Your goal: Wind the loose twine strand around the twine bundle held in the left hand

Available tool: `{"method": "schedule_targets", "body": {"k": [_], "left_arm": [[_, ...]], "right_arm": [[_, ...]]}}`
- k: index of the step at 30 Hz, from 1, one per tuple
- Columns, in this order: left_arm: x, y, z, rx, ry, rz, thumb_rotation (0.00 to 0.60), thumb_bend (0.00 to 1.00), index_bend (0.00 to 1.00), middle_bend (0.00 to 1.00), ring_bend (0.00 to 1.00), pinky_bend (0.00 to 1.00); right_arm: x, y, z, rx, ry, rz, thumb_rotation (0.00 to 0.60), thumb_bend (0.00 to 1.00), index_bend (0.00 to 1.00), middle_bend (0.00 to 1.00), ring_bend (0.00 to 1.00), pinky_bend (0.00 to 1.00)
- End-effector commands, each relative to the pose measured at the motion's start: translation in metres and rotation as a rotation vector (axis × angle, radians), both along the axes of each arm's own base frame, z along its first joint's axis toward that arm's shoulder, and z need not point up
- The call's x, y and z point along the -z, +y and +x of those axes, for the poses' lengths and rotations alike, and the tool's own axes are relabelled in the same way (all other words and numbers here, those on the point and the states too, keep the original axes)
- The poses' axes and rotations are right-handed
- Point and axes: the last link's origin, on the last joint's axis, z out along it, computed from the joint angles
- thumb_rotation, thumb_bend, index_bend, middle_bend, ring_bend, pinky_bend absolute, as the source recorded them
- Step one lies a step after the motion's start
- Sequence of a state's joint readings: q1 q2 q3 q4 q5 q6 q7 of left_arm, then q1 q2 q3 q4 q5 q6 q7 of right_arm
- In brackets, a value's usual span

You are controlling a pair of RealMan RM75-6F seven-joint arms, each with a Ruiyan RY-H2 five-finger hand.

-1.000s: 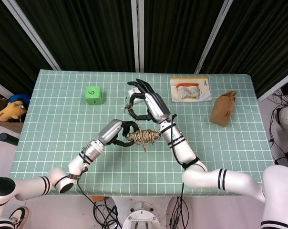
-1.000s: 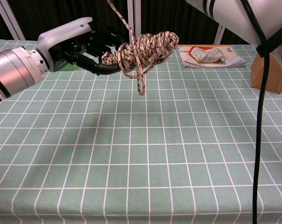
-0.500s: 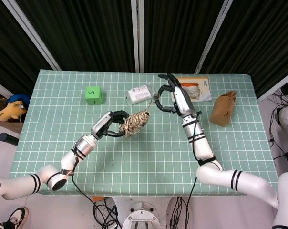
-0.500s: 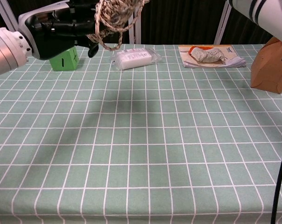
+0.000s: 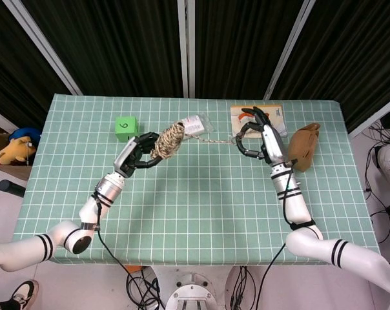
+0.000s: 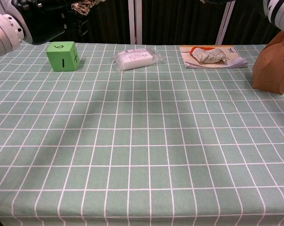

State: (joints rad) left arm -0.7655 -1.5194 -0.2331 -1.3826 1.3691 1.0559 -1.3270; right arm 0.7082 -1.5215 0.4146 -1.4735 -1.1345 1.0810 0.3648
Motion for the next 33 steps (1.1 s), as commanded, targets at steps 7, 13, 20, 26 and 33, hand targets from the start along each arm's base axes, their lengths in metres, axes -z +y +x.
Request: {"method": "schedule_targets", "body": {"k": [7, 13, 20, 26, 33], "left_arm": [[-0.004, 0.004, -0.001, -0.048, -0.017, 0.028, 0.6, 0.42, 0.8, 0.8, 0.69, 0.69], [-0.004, 0.006, -0.003, -0.091, 0.033, 0.073, 0.6, 0.42, 0.8, 0.8, 0.69, 0.69], [-0.002, 0.008, -0.006, -0.211, 0.193, 0.185, 0.6, 0.42, 0.8, 0.8, 0.7, 0.7], [0.001, 0.001, -0.001, -0.216, 0.264, 0.208, 0.6, 0.42, 0.8, 0.8, 0.7, 0.71], [0.007, -0.009, 0.009, -0.166, 0.327, 0.22, 0.6, 0.42, 0.8, 0.8, 0.7, 0.71]], "right_arm": [[-0.005, 0.006, -0.024, 0.024, 0.004, -0.012, 0.6, 0.5, 1.0, 0.17, 0.0, 0.0], [-0.005, 0.014, -0.033, 0.014, 0.014, -0.005, 0.6, 0.5, 1.0, 0.17, 0.0, 0.0], [0.005, 0.038, -0.03, -0.081, 0.062, 0.038, 0.6, 0.5, 1.0, 0.17, 0.0, 0.0], [0.013, 0.062, -0.01, -0.25, 0.136, 0.043, 0.6, 0.5, 1.0, 0.17, 0.0, 0.0], [0.027, 0.083, 0.03, -0.471, 0.22, 0.011, 0.6, 0.5, 1.0, 0.17, 0.0, 0.0]]}}
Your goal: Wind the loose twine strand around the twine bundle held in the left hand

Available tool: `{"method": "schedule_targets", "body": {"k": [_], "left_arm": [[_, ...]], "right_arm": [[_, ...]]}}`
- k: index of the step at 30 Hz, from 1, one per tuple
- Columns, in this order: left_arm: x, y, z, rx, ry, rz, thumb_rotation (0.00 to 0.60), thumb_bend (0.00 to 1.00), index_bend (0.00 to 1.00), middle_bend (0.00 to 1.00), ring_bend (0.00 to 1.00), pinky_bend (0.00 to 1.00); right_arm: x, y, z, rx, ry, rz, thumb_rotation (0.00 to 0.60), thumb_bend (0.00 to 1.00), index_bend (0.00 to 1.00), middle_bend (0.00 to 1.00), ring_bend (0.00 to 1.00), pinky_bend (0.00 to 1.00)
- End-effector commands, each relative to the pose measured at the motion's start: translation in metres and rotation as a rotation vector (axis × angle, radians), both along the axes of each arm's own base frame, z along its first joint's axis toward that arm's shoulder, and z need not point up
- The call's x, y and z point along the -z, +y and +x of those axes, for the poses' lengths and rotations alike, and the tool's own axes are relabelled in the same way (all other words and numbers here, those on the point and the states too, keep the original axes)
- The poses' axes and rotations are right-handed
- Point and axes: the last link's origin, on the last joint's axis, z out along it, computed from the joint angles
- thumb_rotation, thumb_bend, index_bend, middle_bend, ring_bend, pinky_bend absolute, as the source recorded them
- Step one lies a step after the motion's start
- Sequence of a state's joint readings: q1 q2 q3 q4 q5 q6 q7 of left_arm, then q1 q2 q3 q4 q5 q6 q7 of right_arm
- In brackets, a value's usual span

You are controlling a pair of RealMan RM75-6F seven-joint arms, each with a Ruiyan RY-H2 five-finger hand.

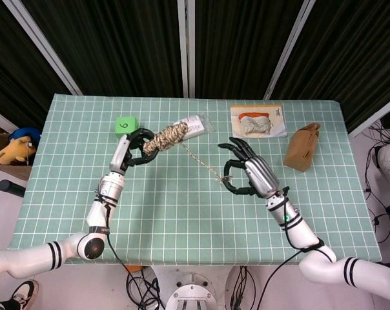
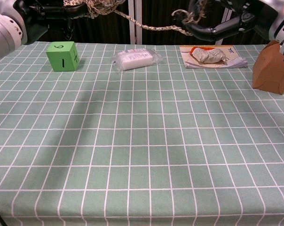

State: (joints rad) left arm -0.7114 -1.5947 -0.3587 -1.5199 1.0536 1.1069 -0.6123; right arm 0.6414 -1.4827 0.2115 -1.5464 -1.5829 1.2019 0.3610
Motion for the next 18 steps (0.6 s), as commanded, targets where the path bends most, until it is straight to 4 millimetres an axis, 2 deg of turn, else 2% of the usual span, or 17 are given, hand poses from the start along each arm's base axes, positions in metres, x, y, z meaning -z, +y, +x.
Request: {"method": "schedule_targets", "body": {"k": [1, 9, 18], "left_arm": [[0.003, -0.006, 0.006, 0.022, 0.032, 0.004, 0.6, 0.42, 0.8, 0.8, 0.7, 0.7], [0.011, -0.016, 0.013, 0.08, 0.152, 0.02, 0.6, 0.42, 0.8, 0.8, 0.7, 0.71], [0.031, -0.034, 0.015, 0.202, 0.292, 0.001, 0.6, 0.42, 0.8, 0.8, 0.71, 0.7]], "right_arm": [[0.01, 0.015, 0.027, -0.121, 0.019, 0.0, 0.6, 0.5, 1.0, 0.17, 0.0, 0.0], [0.021, 0.023, 0.068, -0.211, 0.011, 0.024, 0.6, 0.5, 1.0, 0.17, 0.0, 0.0], [0.035, 0.019, 0.115, -0.278, 0.03, 0.021, 0.6, 0.5, 1.0, 0.18, 0.0, 0.0]]}}
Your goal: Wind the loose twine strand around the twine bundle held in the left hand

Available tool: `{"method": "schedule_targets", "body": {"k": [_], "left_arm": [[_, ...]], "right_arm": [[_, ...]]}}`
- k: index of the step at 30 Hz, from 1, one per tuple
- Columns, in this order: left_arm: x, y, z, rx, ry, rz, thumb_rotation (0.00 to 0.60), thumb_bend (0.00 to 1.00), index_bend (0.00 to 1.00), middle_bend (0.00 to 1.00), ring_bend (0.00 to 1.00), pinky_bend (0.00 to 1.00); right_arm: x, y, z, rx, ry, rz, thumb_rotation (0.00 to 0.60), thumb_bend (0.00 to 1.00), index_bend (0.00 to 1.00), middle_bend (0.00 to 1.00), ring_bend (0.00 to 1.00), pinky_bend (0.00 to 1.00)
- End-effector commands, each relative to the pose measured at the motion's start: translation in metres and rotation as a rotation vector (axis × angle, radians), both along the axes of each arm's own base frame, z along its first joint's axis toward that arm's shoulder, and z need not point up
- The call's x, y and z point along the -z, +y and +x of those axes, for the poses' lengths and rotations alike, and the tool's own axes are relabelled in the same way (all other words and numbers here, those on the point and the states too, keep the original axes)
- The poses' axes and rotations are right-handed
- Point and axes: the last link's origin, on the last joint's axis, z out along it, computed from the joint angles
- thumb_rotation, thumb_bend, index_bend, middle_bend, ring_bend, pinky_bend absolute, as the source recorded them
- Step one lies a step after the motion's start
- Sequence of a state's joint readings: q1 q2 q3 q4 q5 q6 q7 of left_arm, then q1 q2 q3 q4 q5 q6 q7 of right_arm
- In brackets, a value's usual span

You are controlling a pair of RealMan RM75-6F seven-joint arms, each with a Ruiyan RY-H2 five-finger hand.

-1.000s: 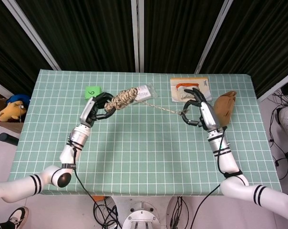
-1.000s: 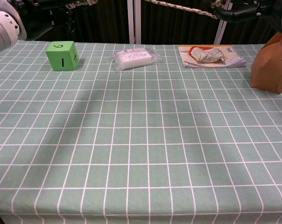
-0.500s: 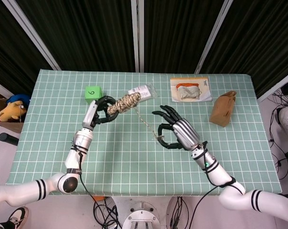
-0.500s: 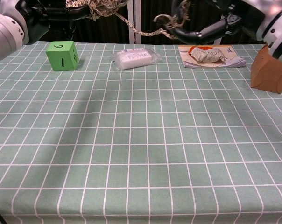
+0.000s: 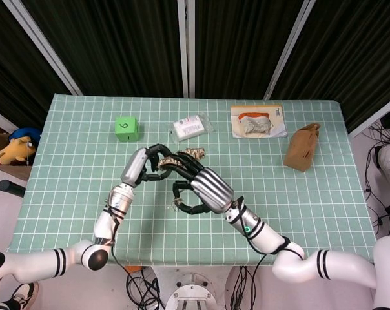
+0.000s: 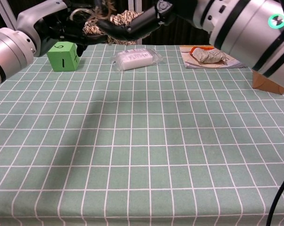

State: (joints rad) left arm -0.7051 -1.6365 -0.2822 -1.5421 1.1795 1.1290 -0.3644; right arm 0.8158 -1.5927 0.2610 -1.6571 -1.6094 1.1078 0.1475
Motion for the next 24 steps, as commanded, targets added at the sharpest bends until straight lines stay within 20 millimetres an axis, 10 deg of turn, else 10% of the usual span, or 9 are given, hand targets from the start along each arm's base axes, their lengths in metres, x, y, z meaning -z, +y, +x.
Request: {"method": "schedule_targets", "body": {"k": [1, 9, 24], "left_arm": [[0.01, -0.009, 0.0, 0.054, 0.037, -0.034, 0.6, 0.42, 0.8, 0.8, 0.71, 0.7], [0.012, -0.017, -0.002, 0.139, 0.021, -0.129, 0.6, 0.42, 0.8, 0.8, 0.7, 0.69], [-0.005, -0.02, -0.011, 0.194, -0.152, -0.409, 0.6, 0.42, 0.8, 0.81, 0.71, 0.69]], "right_arm": [[0.006, -0.005, 0.019, -0.011, -0.001, -0.007, 0.6, 0.5, 1.0, 0.18, 0.0, 0.0], [0.011, -0.027, 0.034, 0.067, -0.036, -0.026, 0.6, 0.5, 1.0, 0.18, 0.0, 0.0], [0.016, -0.053, -0.014, 0.348, -0.141, 0.077, 0.6, 0.5, 1.0, 0.17, 0.0, 0.0]]}}
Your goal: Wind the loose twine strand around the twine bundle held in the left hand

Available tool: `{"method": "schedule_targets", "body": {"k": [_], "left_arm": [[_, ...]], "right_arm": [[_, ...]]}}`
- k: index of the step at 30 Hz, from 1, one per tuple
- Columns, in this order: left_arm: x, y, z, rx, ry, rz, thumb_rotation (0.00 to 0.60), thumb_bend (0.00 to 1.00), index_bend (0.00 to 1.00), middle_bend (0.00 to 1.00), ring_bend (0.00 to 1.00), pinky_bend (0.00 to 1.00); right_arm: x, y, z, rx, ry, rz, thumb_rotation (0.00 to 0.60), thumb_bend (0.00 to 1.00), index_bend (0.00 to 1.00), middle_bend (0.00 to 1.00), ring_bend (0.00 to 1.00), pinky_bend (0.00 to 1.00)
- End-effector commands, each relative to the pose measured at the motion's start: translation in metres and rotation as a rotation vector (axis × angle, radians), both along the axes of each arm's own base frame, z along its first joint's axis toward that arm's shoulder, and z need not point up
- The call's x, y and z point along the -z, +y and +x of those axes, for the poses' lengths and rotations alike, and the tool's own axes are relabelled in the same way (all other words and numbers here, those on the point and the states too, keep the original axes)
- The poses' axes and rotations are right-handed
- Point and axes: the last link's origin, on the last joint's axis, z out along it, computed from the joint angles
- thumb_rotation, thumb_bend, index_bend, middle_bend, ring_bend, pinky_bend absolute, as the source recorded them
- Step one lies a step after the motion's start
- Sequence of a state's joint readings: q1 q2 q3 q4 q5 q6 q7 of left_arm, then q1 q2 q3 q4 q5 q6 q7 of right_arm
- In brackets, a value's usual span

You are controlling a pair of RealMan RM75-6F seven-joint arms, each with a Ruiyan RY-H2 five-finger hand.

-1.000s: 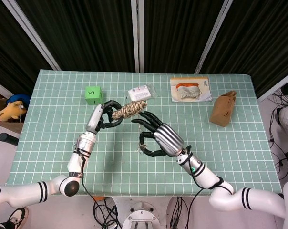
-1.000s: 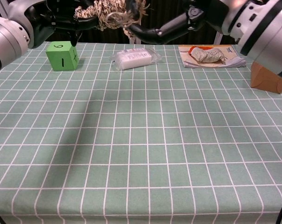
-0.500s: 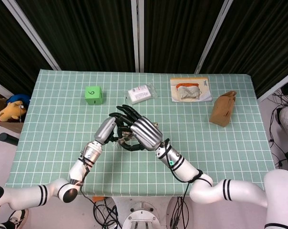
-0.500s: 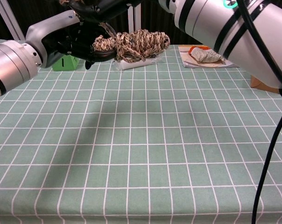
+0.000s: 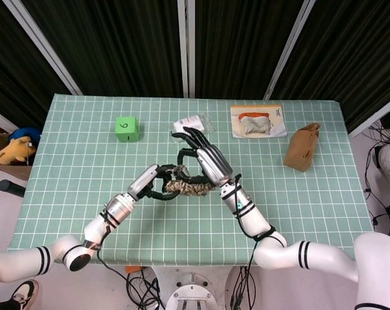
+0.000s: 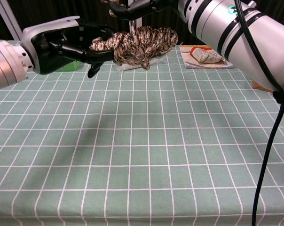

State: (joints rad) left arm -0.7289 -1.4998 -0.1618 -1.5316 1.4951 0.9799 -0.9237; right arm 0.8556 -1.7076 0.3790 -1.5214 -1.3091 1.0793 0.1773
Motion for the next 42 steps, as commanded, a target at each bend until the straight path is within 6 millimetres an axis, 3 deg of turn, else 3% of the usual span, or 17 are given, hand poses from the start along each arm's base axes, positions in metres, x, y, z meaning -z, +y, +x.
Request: {"method": "schedule_targets", "body": {"k": [1, 7, 25, 42], "left_arm": [[-0.006, 0.0, -0.004, 0.041, 0.001, -0.088, 0.6, 0.42, 0.8, 0.81, 0.71, 0.69], [-0.009, 0.005, -0.007, 0.04, -0.03, -0.171, 0.6, 0.42, 0.8, 0.81, 0.71, 0.69], [-0.014, 0.026, -0.019, -0.024, -0.198, -0.443, 0.6, 0.42, 0.81, 0.82, 0.71, 0.69], [-0.02, 0.036, -0.021, -0.17, -0.286, -0.429, 0.6, 0.42, 0.81, 0.82, 0.71, 0.69]], "right_arm": [[0.0, -0.003, -0.013, 0.07, -0.04, 0.047, 0.6, 0.5, 1.0, 0.17, 0.0, 0.0], [0.0, -0.008, -0.033, 0.176, -0.098, 0.134, 0.6, 0.5, 1.0, 0.17, 0.0, 0.0], [0.006, -0.005, -0.055, 0.252, -0.131, 0.253, 0.6, 0.51, 1.0, 0.17, 0.0, 0.0], [0.019, 0.006, -0.072, 0.233, -0.109, 0.252, 0.6, 0.5, 1.0, 0.18, 0.0, 0.0]]}}
